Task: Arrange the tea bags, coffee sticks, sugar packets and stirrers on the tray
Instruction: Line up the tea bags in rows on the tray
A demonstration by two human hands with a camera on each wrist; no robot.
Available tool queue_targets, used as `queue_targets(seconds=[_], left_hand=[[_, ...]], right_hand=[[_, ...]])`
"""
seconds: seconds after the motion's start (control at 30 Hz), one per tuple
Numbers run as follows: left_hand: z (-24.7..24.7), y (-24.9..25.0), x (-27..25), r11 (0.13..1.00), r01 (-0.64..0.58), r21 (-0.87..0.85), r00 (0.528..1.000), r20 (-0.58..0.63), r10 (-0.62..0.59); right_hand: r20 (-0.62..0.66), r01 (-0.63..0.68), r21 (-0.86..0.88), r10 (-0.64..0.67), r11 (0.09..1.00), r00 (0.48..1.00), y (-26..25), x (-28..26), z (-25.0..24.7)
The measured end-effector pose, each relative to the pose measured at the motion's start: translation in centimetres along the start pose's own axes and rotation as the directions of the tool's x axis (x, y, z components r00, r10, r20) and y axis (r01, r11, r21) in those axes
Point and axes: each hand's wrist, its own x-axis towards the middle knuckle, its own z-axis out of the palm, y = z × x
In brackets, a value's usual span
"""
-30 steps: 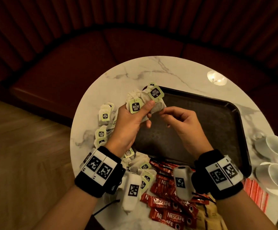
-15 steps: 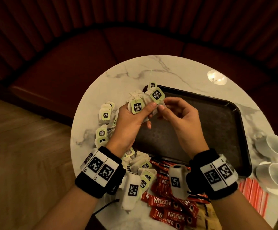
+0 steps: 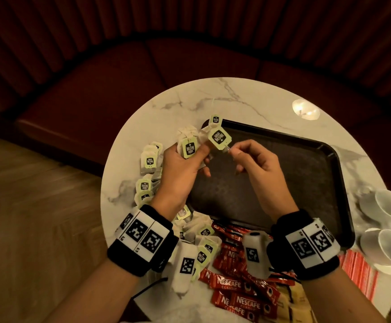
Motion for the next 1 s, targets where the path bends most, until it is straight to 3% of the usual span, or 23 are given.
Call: queue_targets(seconds=[0.2,0.37,0.63,1.0], left_hand=[[0.2,0.5,-0.3,0.997,0.025,-0.067,0.999,0.042,-0.023],[0.2,0.6,-0.4,0.998,0.020,-0.061,0.997,0.077,-0.016],[-0.5,0.6,-0.5,0.999,0.030,0.041,0.982,0.185,-0.037],[-0.8,0.8,-0.6,0.989,0.072,0.129,0.952,0.287,-0.107]], right_hand=[[0.162,0.022,-0.099,-0.006,0.995,0.987,-0.3,-0.3,-0.3],[0.079,-0.005,-0.130,0.015,0.992,0.997,-0.6,0.0,-0.6],[-0.021,-0.031,0.001,0.031,1.000,0.999,-1.5,0.4,-0.9],[0.007,-0.002,0.077,0.001,0.997,1.000,-1.5,1.0,-1.5]])
